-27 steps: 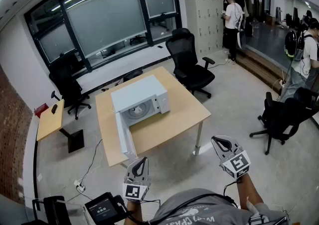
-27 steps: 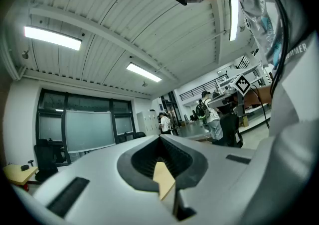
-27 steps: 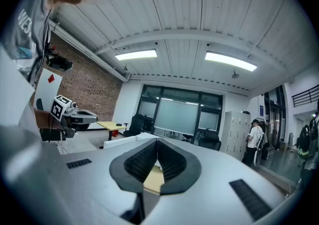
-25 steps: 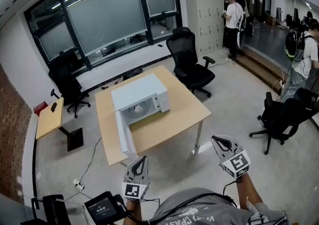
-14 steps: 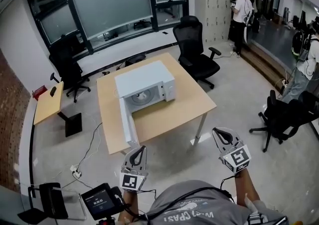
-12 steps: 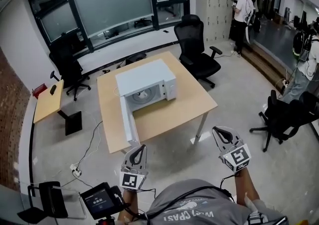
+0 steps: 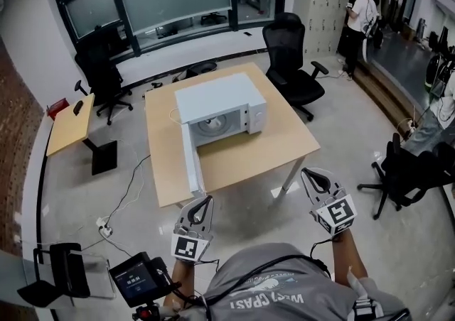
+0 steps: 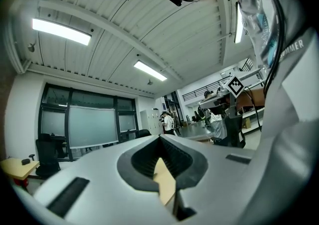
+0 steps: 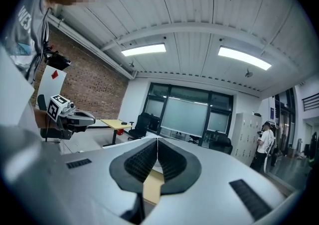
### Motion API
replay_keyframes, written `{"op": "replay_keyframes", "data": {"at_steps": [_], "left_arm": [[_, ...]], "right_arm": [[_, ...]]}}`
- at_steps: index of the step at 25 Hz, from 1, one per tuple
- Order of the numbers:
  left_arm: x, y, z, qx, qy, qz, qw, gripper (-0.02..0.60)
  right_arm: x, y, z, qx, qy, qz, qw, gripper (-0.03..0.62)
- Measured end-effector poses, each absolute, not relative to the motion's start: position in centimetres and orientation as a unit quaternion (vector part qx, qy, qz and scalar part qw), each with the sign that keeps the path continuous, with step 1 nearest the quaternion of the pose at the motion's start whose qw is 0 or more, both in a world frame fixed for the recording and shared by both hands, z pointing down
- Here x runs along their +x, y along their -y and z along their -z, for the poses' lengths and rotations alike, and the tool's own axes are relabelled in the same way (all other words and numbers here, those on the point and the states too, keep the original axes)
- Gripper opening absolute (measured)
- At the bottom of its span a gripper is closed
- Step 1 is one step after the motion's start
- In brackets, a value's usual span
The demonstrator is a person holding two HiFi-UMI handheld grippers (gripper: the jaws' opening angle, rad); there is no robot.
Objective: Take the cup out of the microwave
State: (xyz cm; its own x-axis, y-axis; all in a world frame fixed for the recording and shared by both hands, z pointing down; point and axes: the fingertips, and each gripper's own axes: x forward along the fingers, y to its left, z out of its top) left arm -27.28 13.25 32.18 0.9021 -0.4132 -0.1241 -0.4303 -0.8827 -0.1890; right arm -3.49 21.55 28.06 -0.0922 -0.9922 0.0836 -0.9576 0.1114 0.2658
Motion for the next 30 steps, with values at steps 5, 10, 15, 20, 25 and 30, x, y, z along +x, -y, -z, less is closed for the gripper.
{"op": "replay_keyframes", "data": {"at_steps": [5,10,15,20,25,30], "left_arm": [[-28.1,-12.2,-32.8,-0.969,-0.227,-0.039,0.091,0.026],[-27.4,-8.8,-33.9,-0.963,-0.255,-0.034,0.075,0.026],[-26.3,-3.3,-34.3,-0.951,-0.301,-0.019,0.066,0.026],[-24.2,2.4,-34.4,-0.940,-0.337,-0.013,0.048,0.026],[-23.4,7.5,-35.3,-0.928,-0.373,-0.005,0.028,0.026],[-22.7,10.7,-36.9,-0.919,-0.394,0.007,0.000,0.026]], "right_arm": [[-4.5,-17.2,-28.2,0.641,0.752,0.071,0.136,0.011],[-3.9,-10.0,-29.7,0.616,0.774,0.064,0.131,0.011],[-2.3,-0.9,-31.4,0.589,0.797,0.053,0.125,0.011],[-0.5,8.4,-33.8,0.565,0.815,0.028,0.128,0.011],[0.0,16.8,-36.7,0.545,0.826,0.016,0.143,0.011],[0.1,23.6,-40.5,0.533,0.833,-0.003,0.149,0.011]]}}
